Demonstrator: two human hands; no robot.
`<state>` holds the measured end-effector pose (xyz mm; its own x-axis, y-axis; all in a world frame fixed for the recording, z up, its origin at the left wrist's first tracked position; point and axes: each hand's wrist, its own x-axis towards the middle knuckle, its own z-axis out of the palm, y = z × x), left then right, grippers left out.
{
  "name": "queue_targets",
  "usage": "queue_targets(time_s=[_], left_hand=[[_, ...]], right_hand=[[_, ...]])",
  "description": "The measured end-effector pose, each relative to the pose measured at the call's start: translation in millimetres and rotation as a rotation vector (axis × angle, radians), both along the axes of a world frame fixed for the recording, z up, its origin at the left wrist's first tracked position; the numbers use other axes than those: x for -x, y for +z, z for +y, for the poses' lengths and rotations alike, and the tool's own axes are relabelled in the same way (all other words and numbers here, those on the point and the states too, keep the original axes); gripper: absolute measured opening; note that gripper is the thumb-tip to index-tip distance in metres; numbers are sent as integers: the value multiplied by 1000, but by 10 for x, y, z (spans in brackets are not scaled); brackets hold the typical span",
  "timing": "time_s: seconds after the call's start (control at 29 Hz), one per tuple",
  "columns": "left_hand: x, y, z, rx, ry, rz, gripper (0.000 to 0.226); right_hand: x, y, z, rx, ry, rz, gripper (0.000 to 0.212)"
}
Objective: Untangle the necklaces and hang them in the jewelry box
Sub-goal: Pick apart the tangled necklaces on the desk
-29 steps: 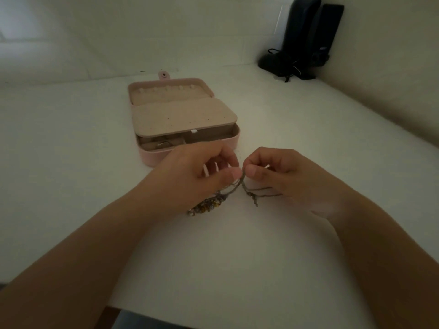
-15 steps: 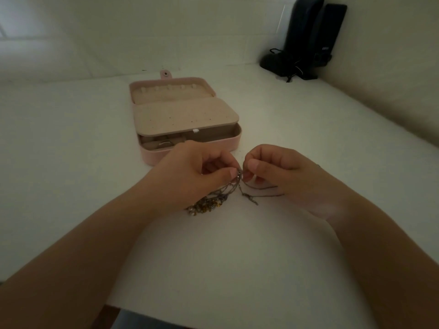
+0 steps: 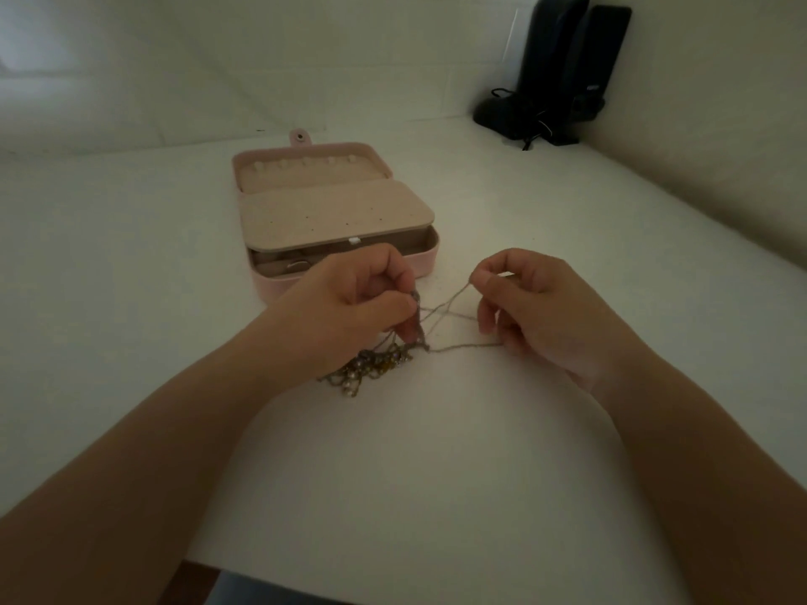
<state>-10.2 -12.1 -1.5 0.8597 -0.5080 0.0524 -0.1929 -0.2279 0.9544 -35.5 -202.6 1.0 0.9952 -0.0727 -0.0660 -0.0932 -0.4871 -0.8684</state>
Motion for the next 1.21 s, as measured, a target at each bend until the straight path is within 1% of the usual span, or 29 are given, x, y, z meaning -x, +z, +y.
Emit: queue_targets(time_s=[0.07,0.1,0.17,0.28,0.34,0.38,0.48,0.52,0.59,0.66,0.76,0.97,1.03,1.1,1.21], left_hand=[[8,-6,0,-27,-49,14,11],[7,-12,1,-31,-65,26,11],[6,-18,2,-55,-77,32,18],[15,-11,-9,-96,-91,11,14],[19,-14,-25,-95,-101,0,13],[17,-18,-30,-94,-105,-2,12],[5,-37,-31,-65,-121,18,11],[3,-40,-27,-54,-129,19,10],[-4,-45,-21,-54,-130,4,8],[-11,-42,-22,-41,-110,-6,7],[-8,-28,-36,1,-98,42,9],[-11,-17,-33,-7,-100,52,15],[-11,-25,-26,-32,-87,18,14],[-19,-46,-18,-59,-87,-23,6],[-24,-67,-16,-101,-105,-75,21]], right_hand=[[-1,-33,-13,178,39,-60,18],[0,-42,-21,213,52,-77,19],[5,-36,-50,257,42,-101,20],[20,-22,-96,360,3,-154,16],[46,6,-73,384,34,-191,17],[60,20,-44,358,71,-194,22],[110,59,78,181,216,-137,33],[118,52,108,146,253,-128,30],[114,32,144,92,290,-127,15],[97,22,132,21,290,-121,8],[74,18,82,-73,275,-121,9],[72,-4,59,-120,256,-133,19],[62,-9,54,-162,230,-144,15],[61,-14,52,-187,210,-150,8],[69,-15,82,-225,235,-93,6]])
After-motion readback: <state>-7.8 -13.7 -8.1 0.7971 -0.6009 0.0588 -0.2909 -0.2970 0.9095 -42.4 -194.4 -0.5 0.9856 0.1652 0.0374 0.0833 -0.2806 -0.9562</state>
